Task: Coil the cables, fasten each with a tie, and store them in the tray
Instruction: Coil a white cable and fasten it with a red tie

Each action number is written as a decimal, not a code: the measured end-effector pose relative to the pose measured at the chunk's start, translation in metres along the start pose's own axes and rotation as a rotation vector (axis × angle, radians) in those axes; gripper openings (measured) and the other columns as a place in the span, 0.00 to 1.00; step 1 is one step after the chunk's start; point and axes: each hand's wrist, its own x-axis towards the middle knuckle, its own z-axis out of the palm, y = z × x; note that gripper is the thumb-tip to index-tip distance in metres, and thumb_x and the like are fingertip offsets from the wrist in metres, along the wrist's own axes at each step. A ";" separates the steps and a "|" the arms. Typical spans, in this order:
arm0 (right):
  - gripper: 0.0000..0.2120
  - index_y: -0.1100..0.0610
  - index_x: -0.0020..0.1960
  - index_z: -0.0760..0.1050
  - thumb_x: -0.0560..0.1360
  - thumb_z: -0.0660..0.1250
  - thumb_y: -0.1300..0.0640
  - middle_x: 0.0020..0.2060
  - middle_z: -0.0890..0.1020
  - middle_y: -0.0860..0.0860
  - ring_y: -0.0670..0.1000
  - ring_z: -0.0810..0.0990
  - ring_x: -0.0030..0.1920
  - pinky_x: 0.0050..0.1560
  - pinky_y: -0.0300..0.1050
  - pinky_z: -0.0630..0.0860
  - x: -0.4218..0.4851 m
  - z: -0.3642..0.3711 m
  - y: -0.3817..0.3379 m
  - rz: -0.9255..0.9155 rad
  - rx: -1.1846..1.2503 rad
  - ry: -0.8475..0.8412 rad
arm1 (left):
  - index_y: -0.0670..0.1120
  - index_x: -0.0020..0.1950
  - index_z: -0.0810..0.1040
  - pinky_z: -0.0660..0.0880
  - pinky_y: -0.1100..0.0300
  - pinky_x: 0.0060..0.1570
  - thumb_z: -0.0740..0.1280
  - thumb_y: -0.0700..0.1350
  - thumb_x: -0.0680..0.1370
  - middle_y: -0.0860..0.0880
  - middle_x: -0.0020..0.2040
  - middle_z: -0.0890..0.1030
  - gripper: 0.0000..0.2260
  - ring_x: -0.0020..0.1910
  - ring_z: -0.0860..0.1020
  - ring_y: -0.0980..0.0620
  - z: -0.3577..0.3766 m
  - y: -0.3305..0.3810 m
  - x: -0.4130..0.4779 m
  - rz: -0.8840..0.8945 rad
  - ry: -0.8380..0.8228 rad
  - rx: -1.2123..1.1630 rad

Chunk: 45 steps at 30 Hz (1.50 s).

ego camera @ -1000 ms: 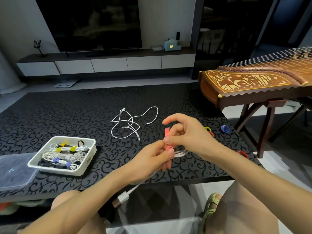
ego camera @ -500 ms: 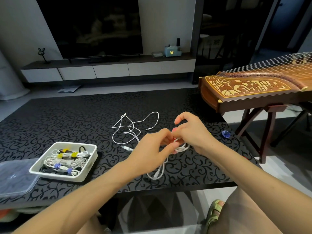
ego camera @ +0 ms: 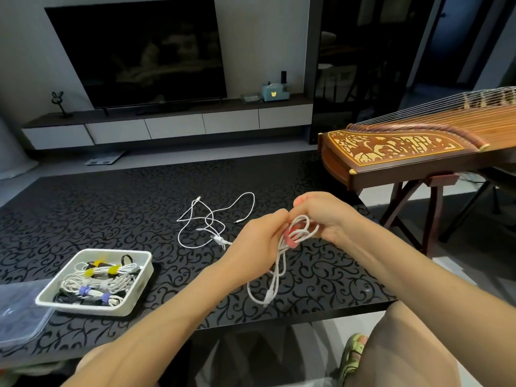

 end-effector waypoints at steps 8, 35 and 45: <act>0.15 0.58 0.36 0.69 0.69 0.62 0.77 0.23 0.77 0.57 0.47 0.75 0.18 0.19 0.35 0.71 0.024 -0.012 0.006 0.036 0.070 0.235 | 0.42 0.38 0.66 0.69 0.67 0.32 0.53 0.35 0.82 0.49 0.31 0.73 0.13 0.29 0.71 0.55 0.013 0.005 0.003 -0.298 0.098 -0.537; 0.09 0.54 0.38 0.78 0.76 0.66 0.54 0.30 0.80 0.47 0.48 0.77 0.34 0.39 0.45 0.70 -0.042 0.024 0.058 -0.624 -0.786 0.210 | 0.35 0.42 0.74 0.70 0.62 0.30 0.62 0.32 0.78 0.48 0.30 0.77 0.05 0.26 0.70 0.54 -0.016 -0.012 -0.014 -0.460 0.329 -0.759; 0.10 0.65 0.33 0.77 0.74 0.65 0.66 0.20 0.73 0.50 0.45 0.67 0.20 0.24 0.37 0.68 -0.049 0.029 -0.002 -0.079 0.091 -0.006 | 0.41 0.41 0.73 0.67 0.59 0.33 0.62 0.33 0.76 0.49 0.33 0.76 0.06 0.32 0.70 0.49 0.002 -0.003 -0.025 -0.081 0.267 -0.169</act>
